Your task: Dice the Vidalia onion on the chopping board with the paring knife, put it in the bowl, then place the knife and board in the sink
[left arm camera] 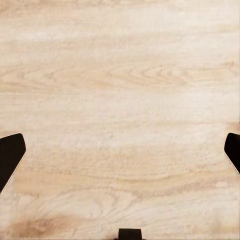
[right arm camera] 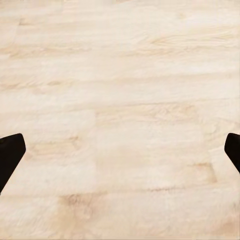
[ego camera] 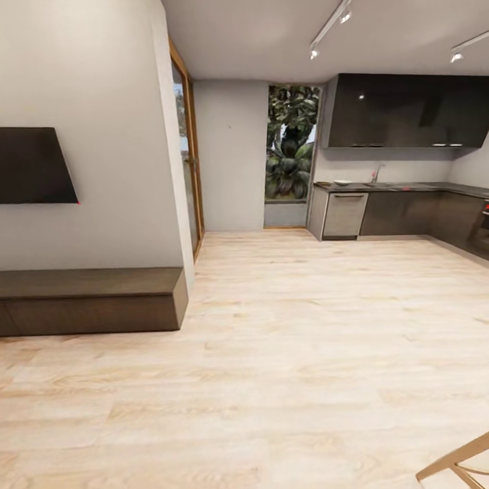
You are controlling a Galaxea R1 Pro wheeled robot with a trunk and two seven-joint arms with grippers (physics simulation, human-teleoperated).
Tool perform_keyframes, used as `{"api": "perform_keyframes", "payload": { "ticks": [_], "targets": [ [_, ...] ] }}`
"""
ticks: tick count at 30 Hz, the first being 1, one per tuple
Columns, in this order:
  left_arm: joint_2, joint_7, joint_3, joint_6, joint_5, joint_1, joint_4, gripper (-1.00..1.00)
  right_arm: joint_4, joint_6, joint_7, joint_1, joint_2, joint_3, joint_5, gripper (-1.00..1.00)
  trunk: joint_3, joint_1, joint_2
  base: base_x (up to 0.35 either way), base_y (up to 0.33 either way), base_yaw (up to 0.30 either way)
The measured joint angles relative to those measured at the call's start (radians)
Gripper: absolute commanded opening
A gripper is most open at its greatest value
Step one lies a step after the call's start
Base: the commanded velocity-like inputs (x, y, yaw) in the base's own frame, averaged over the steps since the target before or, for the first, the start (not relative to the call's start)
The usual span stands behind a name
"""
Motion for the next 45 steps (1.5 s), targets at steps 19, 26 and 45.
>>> {"api": "perform_keyframes", "payload": {
  "ticks": [19,26,45],
  "targets": [
    [0.0,0.001,0.0,0.0,0.0,0.0,-0.001,1.0,0.0,0.0,0.0,0.0,-0.001,0.0,0.0,1.0,0.0,0.0,0.0,0.345,0.0,-0.008],
    [0.0,0.001,0.0,0.0,0.0,0.0,0.0,1.0,0.0,0.0,0.0,0.0,-0.001,0.0,0.0,1.0,0.0,0.0,0.0,0.346,0.0,-0.108],
    [0.0,0.001,0.0,0.0,0.0,0.0,-0.002,1.0,0.0,0.0,0.0,0.0,0.0,0.0,0.0,1.0,0.0,0.0,0.0,0.346,0.0,-0.234]
  ]
}}
